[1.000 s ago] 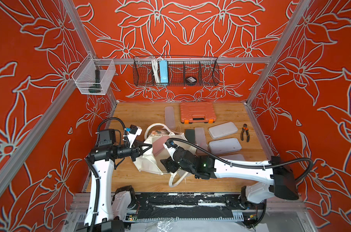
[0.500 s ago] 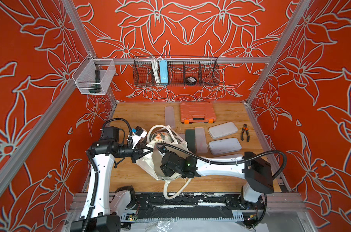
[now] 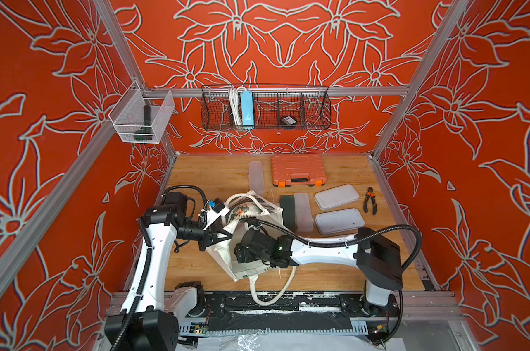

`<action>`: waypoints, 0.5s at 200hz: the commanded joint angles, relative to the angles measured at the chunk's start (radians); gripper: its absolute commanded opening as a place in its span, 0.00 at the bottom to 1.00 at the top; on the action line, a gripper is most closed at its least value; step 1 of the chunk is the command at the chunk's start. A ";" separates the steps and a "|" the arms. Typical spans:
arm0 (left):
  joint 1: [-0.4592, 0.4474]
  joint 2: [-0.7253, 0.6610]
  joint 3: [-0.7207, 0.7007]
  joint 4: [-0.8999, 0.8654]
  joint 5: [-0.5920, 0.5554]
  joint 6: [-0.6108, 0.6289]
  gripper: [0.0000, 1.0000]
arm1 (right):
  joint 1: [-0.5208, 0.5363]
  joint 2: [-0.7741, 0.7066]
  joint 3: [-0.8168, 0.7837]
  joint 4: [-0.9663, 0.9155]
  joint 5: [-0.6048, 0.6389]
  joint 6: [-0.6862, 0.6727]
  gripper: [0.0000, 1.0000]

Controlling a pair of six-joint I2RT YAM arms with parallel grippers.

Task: Take out the pencil case from the canvas bag
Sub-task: Pick up the pencil case from the canvas bag.

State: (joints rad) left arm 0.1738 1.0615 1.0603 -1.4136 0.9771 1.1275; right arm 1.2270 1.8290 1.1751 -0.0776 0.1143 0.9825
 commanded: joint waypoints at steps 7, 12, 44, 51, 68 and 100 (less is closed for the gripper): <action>-0.017 -0.001 -0.003 -0.140 -0.024 0.139 0.00 | -0.040 0.039 -0.057 0.152 -0.046 0.279 0.88; -0.017 -0.003 -0.003 -0.146 -0.034 0.148 0.00 | -0.044 0.042 -0.065 0.172 -0.045 0.313 0.88; -0.019 -0.003 -0.011 -0.171 -0.072 0.222 0.00 | -0.055 0.070 -0.137 0.392 -0.035 0.510 0.88; -0.020 -0.007 -0.016 -0.169 -0.070 0.233 0.00 | -0.055 0.082 -0.135 0.421 -0.034 0.539 0.88; -0.022 -0.025 -0.030 -0.162 -0.059 0.259 0.00 | -0.055 0.112 -0.099 0.445 -0.042 0.581 0.88; -0.026 -0.046 -0.032 -0.164 -0.039 0.313 0.00 | -0.046 0.146 -0.041 0.447 -0.007 0.666 0.90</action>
State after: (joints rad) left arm 0.1616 1.0363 1.0374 -1.4845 0.9173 1.3437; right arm 1.1786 1.9411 1.0931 0.3355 0.0849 1.5196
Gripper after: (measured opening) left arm 0.086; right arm 0.892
